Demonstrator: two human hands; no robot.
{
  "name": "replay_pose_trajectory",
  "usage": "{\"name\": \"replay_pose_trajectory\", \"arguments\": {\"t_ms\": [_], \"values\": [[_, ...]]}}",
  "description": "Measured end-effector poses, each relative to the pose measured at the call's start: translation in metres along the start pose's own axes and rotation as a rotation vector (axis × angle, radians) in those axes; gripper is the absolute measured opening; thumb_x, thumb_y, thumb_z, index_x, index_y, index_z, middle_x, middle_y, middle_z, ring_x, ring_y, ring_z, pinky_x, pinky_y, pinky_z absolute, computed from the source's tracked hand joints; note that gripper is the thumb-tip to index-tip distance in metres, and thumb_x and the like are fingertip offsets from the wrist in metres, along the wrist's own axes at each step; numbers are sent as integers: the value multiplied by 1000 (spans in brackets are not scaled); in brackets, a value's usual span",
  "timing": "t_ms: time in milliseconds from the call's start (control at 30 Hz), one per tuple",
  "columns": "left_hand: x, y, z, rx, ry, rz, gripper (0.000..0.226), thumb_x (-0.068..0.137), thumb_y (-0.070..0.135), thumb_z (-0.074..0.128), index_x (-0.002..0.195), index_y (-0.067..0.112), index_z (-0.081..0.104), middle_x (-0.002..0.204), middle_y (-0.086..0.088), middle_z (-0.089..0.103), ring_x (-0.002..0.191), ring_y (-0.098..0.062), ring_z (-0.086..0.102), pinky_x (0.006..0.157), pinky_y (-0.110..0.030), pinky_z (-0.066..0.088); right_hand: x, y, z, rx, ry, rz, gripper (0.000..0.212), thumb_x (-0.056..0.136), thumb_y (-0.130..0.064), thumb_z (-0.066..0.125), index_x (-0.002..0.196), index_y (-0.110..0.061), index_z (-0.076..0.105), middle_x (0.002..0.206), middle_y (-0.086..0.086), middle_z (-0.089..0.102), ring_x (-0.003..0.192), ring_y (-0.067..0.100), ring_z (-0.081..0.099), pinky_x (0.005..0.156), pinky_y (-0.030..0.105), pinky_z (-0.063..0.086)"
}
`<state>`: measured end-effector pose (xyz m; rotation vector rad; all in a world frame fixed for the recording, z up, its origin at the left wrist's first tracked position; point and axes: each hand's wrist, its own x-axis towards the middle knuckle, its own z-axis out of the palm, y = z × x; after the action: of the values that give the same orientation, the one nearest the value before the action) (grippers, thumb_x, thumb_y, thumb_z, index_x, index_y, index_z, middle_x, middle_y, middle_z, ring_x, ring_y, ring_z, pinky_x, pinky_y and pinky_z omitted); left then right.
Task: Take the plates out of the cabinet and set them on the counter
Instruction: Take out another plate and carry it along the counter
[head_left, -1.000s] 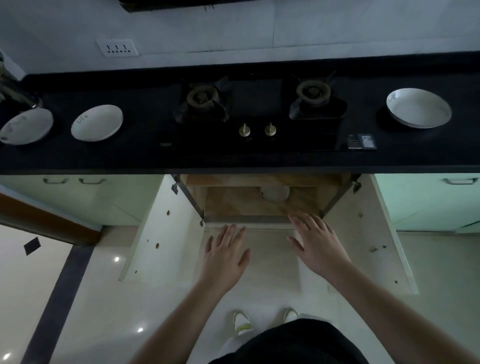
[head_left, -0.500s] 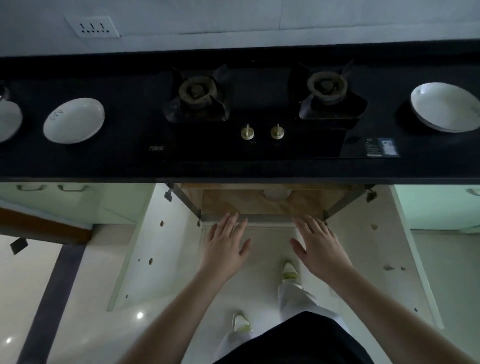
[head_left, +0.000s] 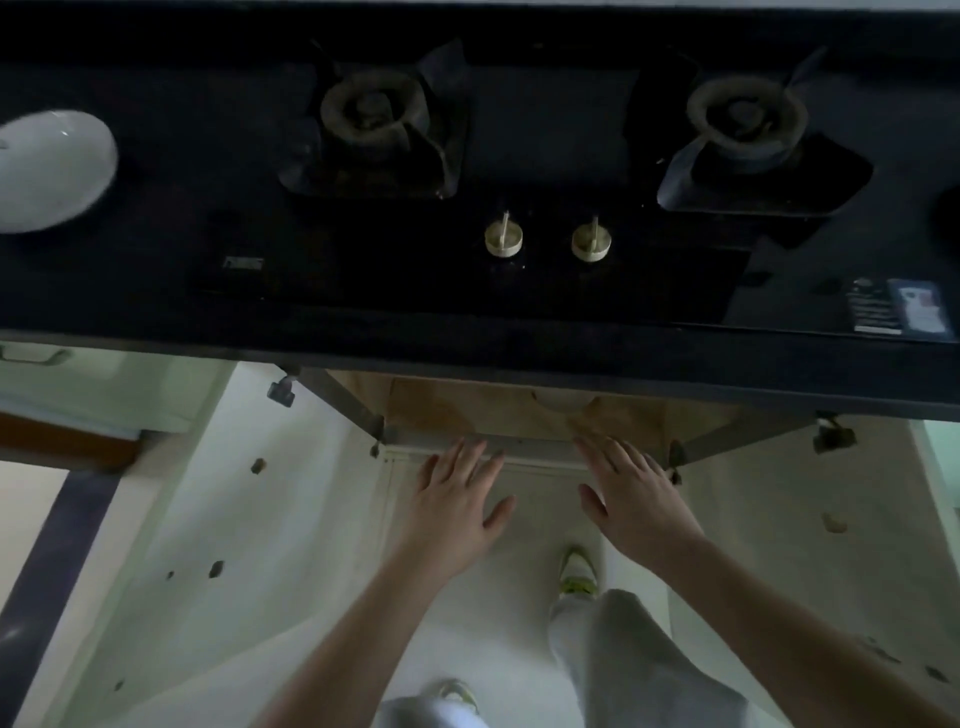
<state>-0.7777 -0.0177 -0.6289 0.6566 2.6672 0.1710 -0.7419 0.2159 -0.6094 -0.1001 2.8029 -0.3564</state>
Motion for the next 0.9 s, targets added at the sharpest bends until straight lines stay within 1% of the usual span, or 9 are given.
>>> {"name": "replay_pose_trajectory", "arguments": {"t_ms": [100,200,267,333,467,567,700,800,900], "values": [[27,-9,33,-23,0,24,65,98,64,15,156,34,13,166,5,10,152,-18,1,123,-45,6,24,11,36,-5,17,35,58,99,-40,38,152,-23,22,155,-2,32,143,17,27,117,35,23],[56,-20,65,7,33,34,63,100,60,20,156,32,15,166,4,11,152,-20,4,123,-44,9,49,24,72,-6,27,49,58,99,-43,36,152,-26,21,155,-4,30,142,19,29,113,38,29],[78,-27,89,5,35,38,63,100,59,22,156,32,14,166,4,11,152,-20,4,123,-44,9,69,41,95,7,33,27,57,99,-43,37,151,-25,22,156,-5,27,141,18,29,111,36,32],[97,-33,116,-18,29,41,64,99,60,23,156,32,14,166,5,10,152,-20,4,123,-43,8,90,63,118,-30,13,-41,58,99,-41,40,151,-23,24,157,-4,26,141,15,28,113,31,31],[137,-44,170,-40,78,73,66,99,62,22,157,31,15,166,6,9,152,-19,3,123,-43,7,130,106,170,-68,12,-78,56,99,-41,41,151,-21,28,158,-4,24,143,14,25,114,32,27],[174,-56,209,-38,86,96,65,98,63,21,156,34,13,166,6,8,152,-19,1,121,-44,5,157,129,210,-102,110,-84,54,98,-40,47,147,-20,36,154,0,34,138,19,36,112,33,33],[224,-70,252,40,193,160,62,95,61,34,152,41,24,163,4,22,149,-22,15,118,-46,16,189,158,252,-189,174,-50,54,97,-42,48,147,-24,36,153,-2,38,135,18,40,106,32,37],[256,-76,277,70,292,166,62,92,59,37,149,34,34,159,4,31,146,-23,25,114,-45,25,210,167,283,-186,228,-36,54,95,-40,52,145,-22,40,150,2,43,131,23,46,103,36,39],[283,-79,302,92,289,177,66,93,60,33,150,27,31,161,1,27,146,-26,21,114,-48,24,227,172,314,-237,293,-28,56,94,-39,53,145,-18,42,150,6,43,131,26,46,104,37,40]]}}
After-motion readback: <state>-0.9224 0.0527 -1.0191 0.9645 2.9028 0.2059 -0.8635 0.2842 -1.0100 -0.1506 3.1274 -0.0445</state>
